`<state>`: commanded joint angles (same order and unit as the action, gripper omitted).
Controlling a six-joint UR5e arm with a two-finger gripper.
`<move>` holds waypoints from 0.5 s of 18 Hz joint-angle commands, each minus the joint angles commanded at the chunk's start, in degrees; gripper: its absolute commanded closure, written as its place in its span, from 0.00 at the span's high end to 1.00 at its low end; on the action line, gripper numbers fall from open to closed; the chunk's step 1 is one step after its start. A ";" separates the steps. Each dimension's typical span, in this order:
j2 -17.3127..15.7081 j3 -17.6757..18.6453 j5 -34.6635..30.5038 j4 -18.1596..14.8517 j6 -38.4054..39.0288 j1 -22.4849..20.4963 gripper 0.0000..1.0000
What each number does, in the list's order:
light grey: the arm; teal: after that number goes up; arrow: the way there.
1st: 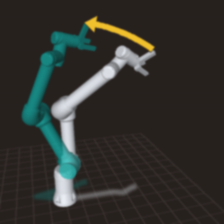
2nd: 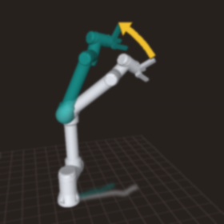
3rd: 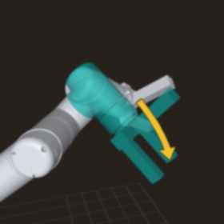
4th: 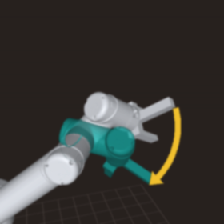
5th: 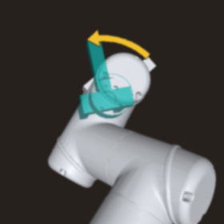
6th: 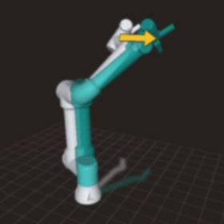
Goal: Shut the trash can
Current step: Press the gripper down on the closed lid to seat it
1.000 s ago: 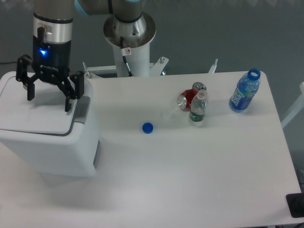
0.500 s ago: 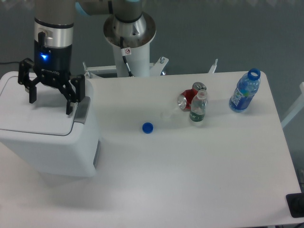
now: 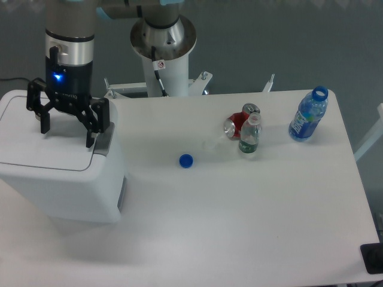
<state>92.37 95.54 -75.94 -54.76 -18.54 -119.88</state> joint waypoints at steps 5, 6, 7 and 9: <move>-0.18 0.26 0.00 -0.09 0.00 -0.09 1.00; -0.26 0.44 0.00 -0.09 0.00 0.00 1.00; -0.26 0.44 0.00 -0.09 -0.17 0.00 1.00; -0.18 0.61 0.00 -0.09 -1.14 0.00 1.00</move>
<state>92.20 96.15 -75.94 -54.84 -19.68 -119.88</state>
